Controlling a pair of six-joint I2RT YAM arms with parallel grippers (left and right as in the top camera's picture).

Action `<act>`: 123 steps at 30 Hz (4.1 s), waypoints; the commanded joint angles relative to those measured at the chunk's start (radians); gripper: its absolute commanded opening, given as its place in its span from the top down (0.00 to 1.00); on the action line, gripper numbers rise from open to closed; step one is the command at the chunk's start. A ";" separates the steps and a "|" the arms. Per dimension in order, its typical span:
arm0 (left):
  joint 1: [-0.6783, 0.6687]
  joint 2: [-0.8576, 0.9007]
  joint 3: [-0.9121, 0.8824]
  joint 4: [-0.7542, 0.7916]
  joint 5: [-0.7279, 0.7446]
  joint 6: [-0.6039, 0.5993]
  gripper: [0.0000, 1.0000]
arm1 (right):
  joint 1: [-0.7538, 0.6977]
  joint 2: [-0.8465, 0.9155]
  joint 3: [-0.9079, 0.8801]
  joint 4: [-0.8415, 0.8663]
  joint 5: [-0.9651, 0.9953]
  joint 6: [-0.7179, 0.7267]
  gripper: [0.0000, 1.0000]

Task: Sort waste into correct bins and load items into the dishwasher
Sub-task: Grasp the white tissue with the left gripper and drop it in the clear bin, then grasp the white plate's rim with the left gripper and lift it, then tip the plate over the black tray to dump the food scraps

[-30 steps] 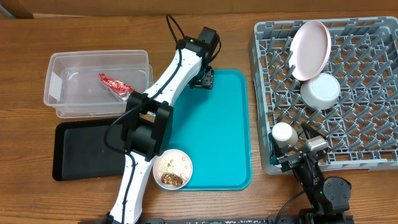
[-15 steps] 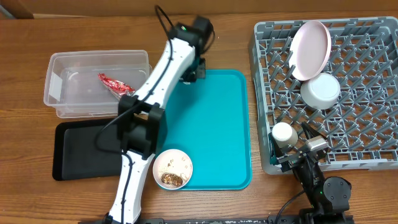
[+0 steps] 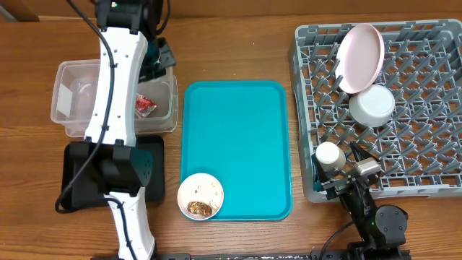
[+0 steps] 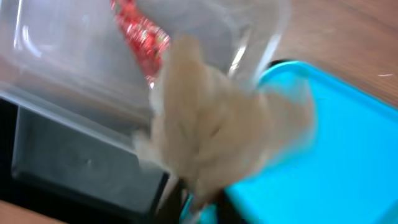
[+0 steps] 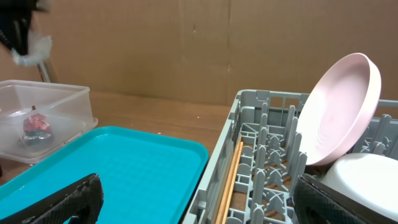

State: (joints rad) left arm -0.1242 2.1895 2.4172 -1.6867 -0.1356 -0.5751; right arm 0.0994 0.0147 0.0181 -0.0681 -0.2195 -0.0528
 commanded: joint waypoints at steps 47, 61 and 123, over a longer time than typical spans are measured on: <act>-0.509 -0.677 -1.315 0.533 0.172 -0.155 0.32 | -0.003 -0.009 -0.010 0.006 0.009 0.000 0.00; -0.701 -0.517 -1.410 0.704 0.028 -0.172 0.53 | -0.003 -0.009 -0.010 0.006 0.009 0.000 0.00; 0.843 -0.822 -1.686 0.673 1.541 0.956 0.96 | -0.003 -0.009 -0.010 0.006 0.009 0.000 0.00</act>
State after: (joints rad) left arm 0.6926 1.3602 0.7570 -1.0161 1.2476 0.2604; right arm 0.0990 0.0147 0.0181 -0.0677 -0.2195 -0.0528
